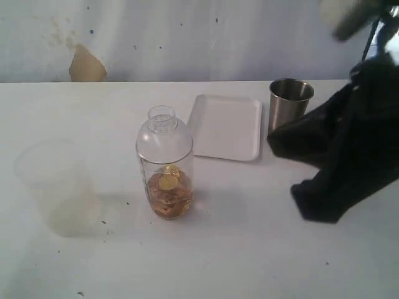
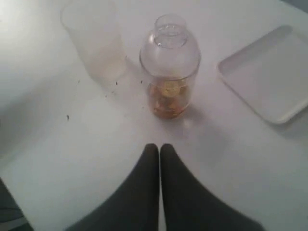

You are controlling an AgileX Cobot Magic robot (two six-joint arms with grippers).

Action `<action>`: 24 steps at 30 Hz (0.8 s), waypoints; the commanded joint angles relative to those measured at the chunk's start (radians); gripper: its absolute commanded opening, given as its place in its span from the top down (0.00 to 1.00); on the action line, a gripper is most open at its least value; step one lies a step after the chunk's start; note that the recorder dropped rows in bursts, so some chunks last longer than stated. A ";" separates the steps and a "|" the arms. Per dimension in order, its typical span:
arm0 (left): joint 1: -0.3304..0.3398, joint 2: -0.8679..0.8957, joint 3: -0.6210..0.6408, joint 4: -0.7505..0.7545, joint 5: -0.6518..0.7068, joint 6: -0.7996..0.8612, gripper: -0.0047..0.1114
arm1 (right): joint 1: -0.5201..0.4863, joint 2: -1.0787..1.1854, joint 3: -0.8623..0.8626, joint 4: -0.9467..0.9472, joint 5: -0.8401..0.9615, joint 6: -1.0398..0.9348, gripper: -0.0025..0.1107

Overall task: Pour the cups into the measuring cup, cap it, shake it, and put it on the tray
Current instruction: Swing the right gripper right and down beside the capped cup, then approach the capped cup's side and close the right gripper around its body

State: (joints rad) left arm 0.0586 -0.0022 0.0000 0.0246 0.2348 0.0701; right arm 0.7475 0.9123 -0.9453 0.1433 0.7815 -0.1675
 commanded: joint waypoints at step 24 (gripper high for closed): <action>-0.001 0.002 0.000 -0.009 -0.003 -0.002 0.96 | 0.045 0.546 0.365 0.036 -1.002 -0.092 0.08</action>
State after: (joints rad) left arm 0.0586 -0.0022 0.0000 0.0246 0.2348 0.0701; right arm 0.7635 1.4206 -0.5855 0.2048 -0.1773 -0.2557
